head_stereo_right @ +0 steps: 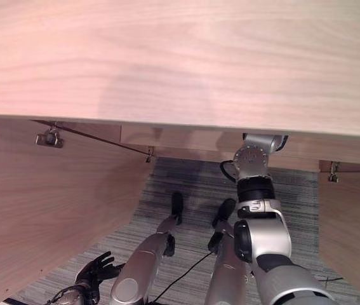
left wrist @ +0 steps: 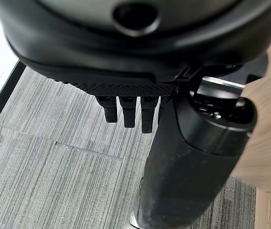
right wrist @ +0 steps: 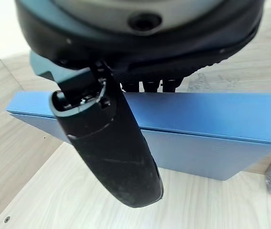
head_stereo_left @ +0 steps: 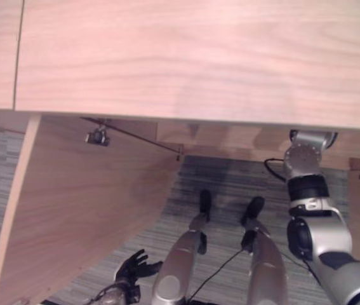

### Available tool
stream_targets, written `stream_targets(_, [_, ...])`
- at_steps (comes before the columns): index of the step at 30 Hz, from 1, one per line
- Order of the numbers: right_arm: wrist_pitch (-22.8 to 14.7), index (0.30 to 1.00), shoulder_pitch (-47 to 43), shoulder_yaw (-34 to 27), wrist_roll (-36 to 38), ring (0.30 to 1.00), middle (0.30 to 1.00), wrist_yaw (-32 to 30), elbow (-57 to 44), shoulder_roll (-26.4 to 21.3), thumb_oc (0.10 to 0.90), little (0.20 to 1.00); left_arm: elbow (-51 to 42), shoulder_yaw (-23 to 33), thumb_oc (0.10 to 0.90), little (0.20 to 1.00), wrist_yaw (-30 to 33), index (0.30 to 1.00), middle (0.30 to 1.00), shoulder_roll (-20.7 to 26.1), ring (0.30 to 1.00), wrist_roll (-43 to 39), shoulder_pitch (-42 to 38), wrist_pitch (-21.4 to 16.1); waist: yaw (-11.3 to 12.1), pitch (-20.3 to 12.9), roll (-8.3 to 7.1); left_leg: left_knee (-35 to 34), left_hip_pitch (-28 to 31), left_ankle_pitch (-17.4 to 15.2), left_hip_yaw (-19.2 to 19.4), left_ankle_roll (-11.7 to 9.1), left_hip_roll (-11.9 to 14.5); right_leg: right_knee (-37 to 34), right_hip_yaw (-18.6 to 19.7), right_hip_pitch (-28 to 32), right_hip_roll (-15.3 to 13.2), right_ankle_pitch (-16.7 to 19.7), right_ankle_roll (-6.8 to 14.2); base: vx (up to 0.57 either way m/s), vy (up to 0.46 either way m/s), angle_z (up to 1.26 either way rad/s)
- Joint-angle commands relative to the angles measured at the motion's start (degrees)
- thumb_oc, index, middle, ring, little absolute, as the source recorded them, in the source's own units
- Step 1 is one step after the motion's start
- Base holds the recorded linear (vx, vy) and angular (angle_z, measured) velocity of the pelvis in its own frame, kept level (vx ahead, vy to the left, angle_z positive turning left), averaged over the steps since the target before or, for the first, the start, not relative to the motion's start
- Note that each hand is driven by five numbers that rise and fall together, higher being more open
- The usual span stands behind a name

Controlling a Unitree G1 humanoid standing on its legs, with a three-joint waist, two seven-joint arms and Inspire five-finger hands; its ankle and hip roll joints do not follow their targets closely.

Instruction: Put the empty folder in the office cabinet

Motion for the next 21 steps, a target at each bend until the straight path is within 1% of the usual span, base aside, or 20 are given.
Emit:
stream_targets(1, [1.2, 0.900, -0.8, 2.4, -3.9, 0.900, 0.900, 3.9, -0.1, -5.6, 0.800, 0.900, 4.3, 0.0, 0.800, 0.900, 1.0, 0.900, 0.900, 5.3, 0.900, 1.5, 5.4, 0.7, 0.8, -5.2, -1.90, 1.8, 2.0, -6.1, 0.7, -2.5, 1.1, -7.2, -1.0, 7.4, 0.0, 1.1, 4.9, 0.00, 0.000, 0.00])
stream_targets(3, [2.2, 0.900, -0.8, 2.5, -4.3, 0.900, 0.900, 3.8, 0.7, -5.7, 0.800, 0.900, 4.6, 0.3, 0.800, 0.900, 0.9, 0.900, 0.900, 5.3, 0.900, 1.5, 5.4, 0.8, 0.8, -5.6, -2.02, 1.7, 2.5, -6.1, 0.6, -2.5, 1.1, -7.5, -1.0, 7.9, 0.1, 1.1, 4.9, 0.05, -0.010, -0.01])
stream_targets(4, [2.3, 0.900, -0.9, 2.5, -4.3, 0.900, 0.900, 3.8, 0.8, -5.7, 0.800, 0.900, 4.6, 0.4, 0.800, 0.900, 0.9, 0.900, 0.900, 5.3, 0.900, 1.5, 5.4, 0.8, 0.8, -6.0, -2.04, 1.4, 3.0, -7.2, -0.2, -2.8, 1.1, -7.7, 0.0, 8.3, 0.4, 0.0, 5.5, 0.00, 0.000, 0.00])
stream_targets(5, [2.6, 0.900, -0.8, 2.5, -4.3, 0.900, 0.900, 3.7, 1.3, -5.7, 0.800, 0.900, 4.5, 0.5, 0.800, 0.900, 0.9, 0.900, 0.900, 5.4, 0.900, 1.4, 5.4, 0.8, 0.8, -5.8, -2.06, 1.7, 2.7, -6.2, 0.6, -2.5, 1.1, -7.6, -1.0, 8.1, 0.0, 1.2, 4.9, 0.00, 0.000, 0.00])
stream_targets(8, [3.7, 0.900, -0.7, 2.7, -4.1, 0.900, 0.900, 3.8, 2.9, -5.4, 0.800, 0.900, 3.9, 0.9, 0.800, 0.900, 1.0, 0.900, 0.900, 5.4, 0.900, 1.1, 5.7, 0.8, 0.8, -6.5, -2.08, 1.5, 3.2, -6.1, 0.5, -2.6, 1.1, -8.1, -0.9, 8.6, 0.1, 1.4, 5.0, -0.03, -0.002, 0.00])
stream_targets(14, [4.4, 0.900, -1.5, 2.8, -4.1, 0.900, 0.900, 3.5, 4.7, -5.5, 0.800, 0.900, 3.6, 0.9, 0.800, 0.900, 0.6, 0.900, 0.900, 5.6, 0.900, 1.0, 6.0, 0.9, 0.7, -7.1, -2.42, 0.1, 3.8, -5.6, 1.0, -2.7, 1.3, -9.6, -0.9, 8.7, 0.8, 2.3, 5.1, 0.00, 0.000, 0.00])
stream_targets(21, [4.8, 0.900, -0.7, 2.6, -4.0, 0.900, 0.900, 3.5, 6.1, -5.4, 0.800, 0.900, 6.0, 1.6, 0.800, 0.900, 0.6, 0.900, 0.900, 5.3, 0.900, 1.6, 5.0, 1.1, 0.4, -7.6, -3.01, 0.0, 4.0, -5.6, 1.0, -2.8, 1.8, -10.2, -0.9, 9.0, 1.3, 2.2, 4.9, 0.00, -0.028, -0.04])
